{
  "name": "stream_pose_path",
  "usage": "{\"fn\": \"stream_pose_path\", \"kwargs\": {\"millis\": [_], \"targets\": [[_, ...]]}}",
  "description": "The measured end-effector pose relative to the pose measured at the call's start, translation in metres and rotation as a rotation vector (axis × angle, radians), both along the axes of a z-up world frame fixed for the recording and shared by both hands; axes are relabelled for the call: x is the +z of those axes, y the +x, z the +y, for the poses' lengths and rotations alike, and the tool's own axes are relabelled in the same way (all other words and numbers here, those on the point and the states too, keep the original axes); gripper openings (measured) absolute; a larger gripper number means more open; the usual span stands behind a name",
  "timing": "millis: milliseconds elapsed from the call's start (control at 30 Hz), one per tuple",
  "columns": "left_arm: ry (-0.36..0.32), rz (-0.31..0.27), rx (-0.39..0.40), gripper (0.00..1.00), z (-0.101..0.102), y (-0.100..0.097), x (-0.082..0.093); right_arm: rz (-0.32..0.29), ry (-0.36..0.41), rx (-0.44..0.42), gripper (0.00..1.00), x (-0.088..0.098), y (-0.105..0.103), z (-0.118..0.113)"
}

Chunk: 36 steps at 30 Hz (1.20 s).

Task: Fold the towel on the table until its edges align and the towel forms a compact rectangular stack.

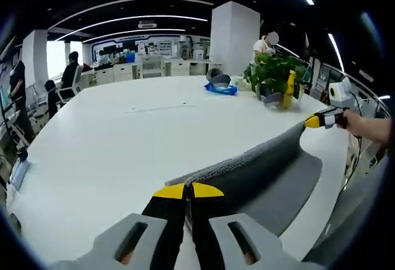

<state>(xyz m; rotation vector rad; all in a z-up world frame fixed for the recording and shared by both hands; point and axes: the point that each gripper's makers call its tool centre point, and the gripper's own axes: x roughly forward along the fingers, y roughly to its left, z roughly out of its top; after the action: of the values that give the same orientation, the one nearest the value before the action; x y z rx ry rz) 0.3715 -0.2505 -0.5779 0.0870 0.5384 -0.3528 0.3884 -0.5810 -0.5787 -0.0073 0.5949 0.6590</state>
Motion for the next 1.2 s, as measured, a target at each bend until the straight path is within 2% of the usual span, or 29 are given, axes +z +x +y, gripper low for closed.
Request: {"fn": "stream_pose_path", "kwargs": {"millis": [67,100,133,300,567,767,900,1000,1200], "targets": [[-0.013,0.006,0.004,0.02,0.001,0.000,-0.007,-0.005,0.002,-0.002,0.00,0.001,-0.001,0.002],[-0.054,0.034,0.029,0.02,0.001,-0.002,-0.012,-0.009,0.004,0.004,0.00,0.000,-0.001,0.003],[-0.057,0.037,0.028,0.02,0.003,0.000,-0.015,-0.008,-0.002,0.010,0.00,-0.001,0.000,0.004],[-0.064,0.019,0.027,0.02,0.001,0.005,-0.014,0.003,-0.027,0.011,0.00,-0.007,0.006,0.003],[0.043,-0.012,-0.040,0.02,0.000,0.022,-0.012,0.012,-0.070,0.013,0.00,-0.019,0.019,0.001],[0.133,0.011,-0.104,0.02,-0.002,0.036,-0.022,0.038,-0.080,0.008,0.00,-0.030,0.027,-0.001],[0.189,0.025,-0.134,0.02,-0.003,0.038,-0.030,0.051,-0.098,0.011,0.00,-0.037,0.030,0.001],[0.209,0.053,-0.142,0.02,-0.003,0.038,-0.040,0.056,-0.121,0.018,0.00,-0.043,0.032,0.001],[0.229,0.075,-0.144,0.03,-0.004,0.041,-0.048,0.066,-0.164,0.034,0.00,-0.054,0.030,0.001]]}}
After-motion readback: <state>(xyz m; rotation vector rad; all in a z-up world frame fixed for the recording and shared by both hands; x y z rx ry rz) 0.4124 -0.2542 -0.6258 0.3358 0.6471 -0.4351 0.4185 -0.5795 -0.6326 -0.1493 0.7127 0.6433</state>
